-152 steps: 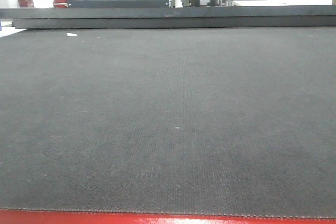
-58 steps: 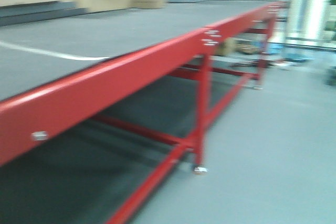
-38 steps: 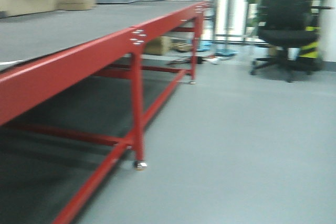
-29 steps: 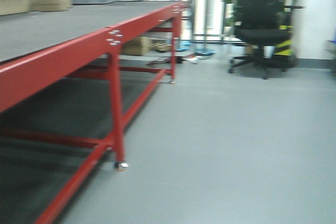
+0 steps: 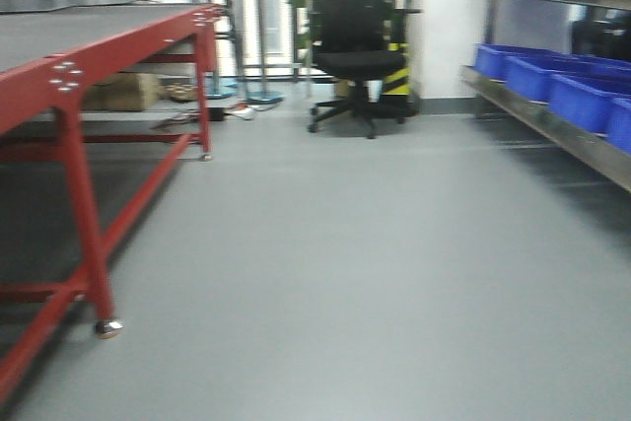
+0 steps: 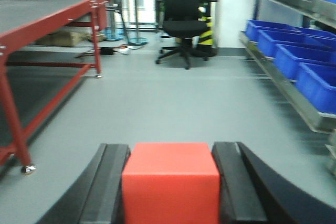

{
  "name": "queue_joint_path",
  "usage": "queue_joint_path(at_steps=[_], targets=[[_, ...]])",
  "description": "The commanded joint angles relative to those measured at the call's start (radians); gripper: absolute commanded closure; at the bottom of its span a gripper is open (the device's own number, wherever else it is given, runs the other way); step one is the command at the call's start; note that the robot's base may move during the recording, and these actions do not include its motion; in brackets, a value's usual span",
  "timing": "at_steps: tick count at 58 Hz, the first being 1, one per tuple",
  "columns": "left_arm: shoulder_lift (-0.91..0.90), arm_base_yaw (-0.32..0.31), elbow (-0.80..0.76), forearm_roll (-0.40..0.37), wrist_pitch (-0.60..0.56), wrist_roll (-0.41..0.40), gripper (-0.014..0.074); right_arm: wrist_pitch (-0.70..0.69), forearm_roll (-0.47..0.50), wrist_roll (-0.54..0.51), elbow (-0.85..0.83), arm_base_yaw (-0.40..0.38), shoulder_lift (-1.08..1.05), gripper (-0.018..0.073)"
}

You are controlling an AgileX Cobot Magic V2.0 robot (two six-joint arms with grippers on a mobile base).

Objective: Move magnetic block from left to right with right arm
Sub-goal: 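Drive the base along the red table holding the cube in the right gripper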

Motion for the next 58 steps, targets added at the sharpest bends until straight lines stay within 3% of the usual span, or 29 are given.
queue_joint_path(at_steps=[1, 11, 23, 58], targets=[[-0.013, -0.004, 0.008, -0.005, -0.078, -0.006, 0.0722, -0.093, -0.010, -0.008, -0.024, -0.004, 0.016, 0.0503], [-0.014, -0.010, 0.010, -0.005, -0.078, -0.006, 0.0722, -0.094, -0.010, -0.008, -0.024, -0.004, 0.019, 0.0503], [-0.014, -0.067, 0.010, -0.005, -0.078, -0.006, 0.0722, -0.091, -0.010, -0.008, -0.024, -0.004, 0.018, 0.0503], [-0.014, -0.044, 0.010, -0.005, -0.078, -0.006, 0.0722, -0.091, -0.010, -0.008, -0.024, -0.004, 0.018, 0.0503]])
